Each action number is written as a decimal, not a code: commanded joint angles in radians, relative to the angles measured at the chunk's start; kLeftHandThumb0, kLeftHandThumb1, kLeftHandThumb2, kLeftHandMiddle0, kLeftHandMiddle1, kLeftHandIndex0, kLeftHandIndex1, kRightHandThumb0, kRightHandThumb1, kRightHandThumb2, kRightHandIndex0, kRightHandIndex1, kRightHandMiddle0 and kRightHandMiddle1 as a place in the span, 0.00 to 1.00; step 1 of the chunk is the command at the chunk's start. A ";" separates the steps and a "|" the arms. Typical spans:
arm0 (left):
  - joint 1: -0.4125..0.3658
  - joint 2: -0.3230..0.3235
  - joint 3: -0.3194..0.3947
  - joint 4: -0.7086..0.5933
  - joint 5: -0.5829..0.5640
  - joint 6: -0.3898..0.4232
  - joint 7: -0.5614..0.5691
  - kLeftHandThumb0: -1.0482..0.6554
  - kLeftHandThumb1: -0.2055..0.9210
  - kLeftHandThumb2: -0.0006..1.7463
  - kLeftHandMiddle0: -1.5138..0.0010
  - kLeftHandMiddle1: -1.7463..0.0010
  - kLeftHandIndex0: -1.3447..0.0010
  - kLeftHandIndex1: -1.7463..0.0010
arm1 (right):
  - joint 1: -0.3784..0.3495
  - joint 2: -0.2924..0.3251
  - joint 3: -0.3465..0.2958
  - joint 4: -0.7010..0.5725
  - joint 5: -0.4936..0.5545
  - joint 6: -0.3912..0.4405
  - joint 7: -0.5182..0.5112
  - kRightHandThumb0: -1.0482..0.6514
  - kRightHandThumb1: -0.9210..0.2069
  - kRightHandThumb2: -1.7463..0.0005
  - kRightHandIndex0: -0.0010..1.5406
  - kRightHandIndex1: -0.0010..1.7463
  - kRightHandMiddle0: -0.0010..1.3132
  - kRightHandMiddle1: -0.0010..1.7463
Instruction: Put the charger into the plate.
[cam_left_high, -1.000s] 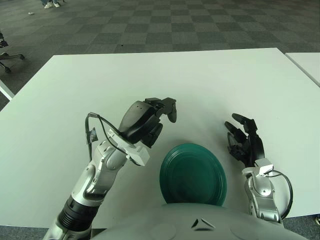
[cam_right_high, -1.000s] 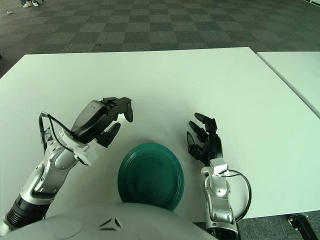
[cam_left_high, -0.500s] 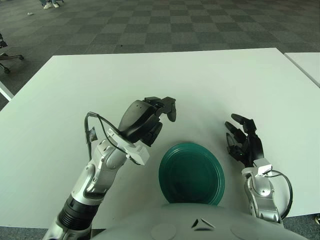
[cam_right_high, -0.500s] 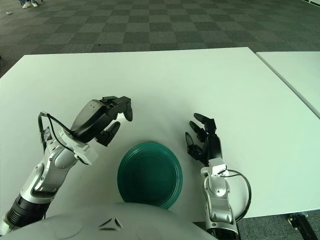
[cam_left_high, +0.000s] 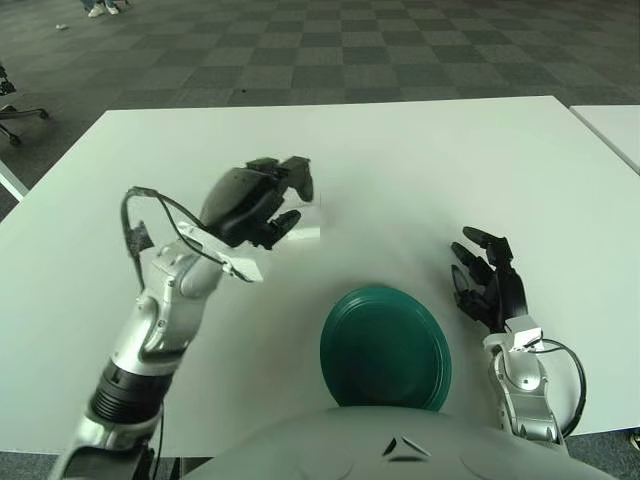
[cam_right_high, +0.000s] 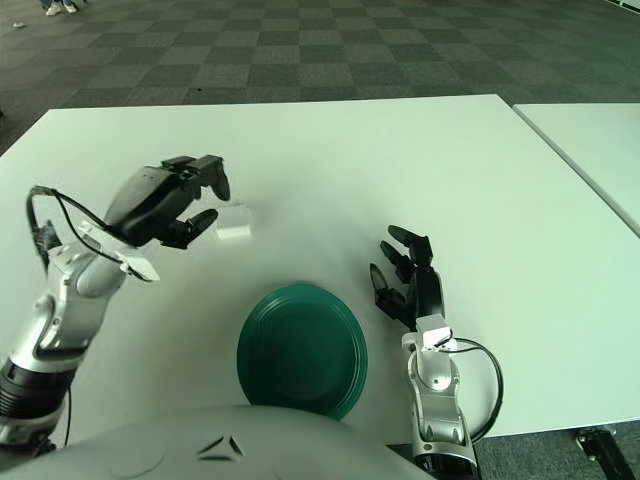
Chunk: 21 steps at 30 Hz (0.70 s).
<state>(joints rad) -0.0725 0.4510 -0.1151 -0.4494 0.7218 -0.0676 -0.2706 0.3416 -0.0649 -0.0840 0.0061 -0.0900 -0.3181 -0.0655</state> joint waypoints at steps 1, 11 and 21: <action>0.004 0.030 0.000 0.052 0.061 0.032 -0.009 0.01 0.99 0.30 0.95 0.70 0.98 0.34 | 0.045 0.007 0.005 0.034 -0.003 0.065 0.000 0.33 0.06 0.67 0.30 0.06 0.00 0.52; -0.007 0.060 -0.027 0.150 0.141 0.066 -0.004 0.00 1.00 0.27 0.99 0.99 1.00 0.69 | 0.059 0.016 0.010 0.014 0.013 0.071 0.009 0.34 0.06 0.68 0.30 0.06 0.00 0.52; -0.055 0.101 -0.044 0.287 0.129 0.033 0.007 0.00 1.00 0.23 1.00 1.00 1.00 0.63 | 0.041 0.015 0.004 0.070 0.023 0.021 0.014 0.35 0.09 0.66 0.31 0.08 0.00 0.54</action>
<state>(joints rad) -0.0854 0.5256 -0.1441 -0.2252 0.8467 -0.0194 -0.2721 0.3597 -0.0499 -0.0822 -0.0015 -0.0728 -0.3296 -0.0645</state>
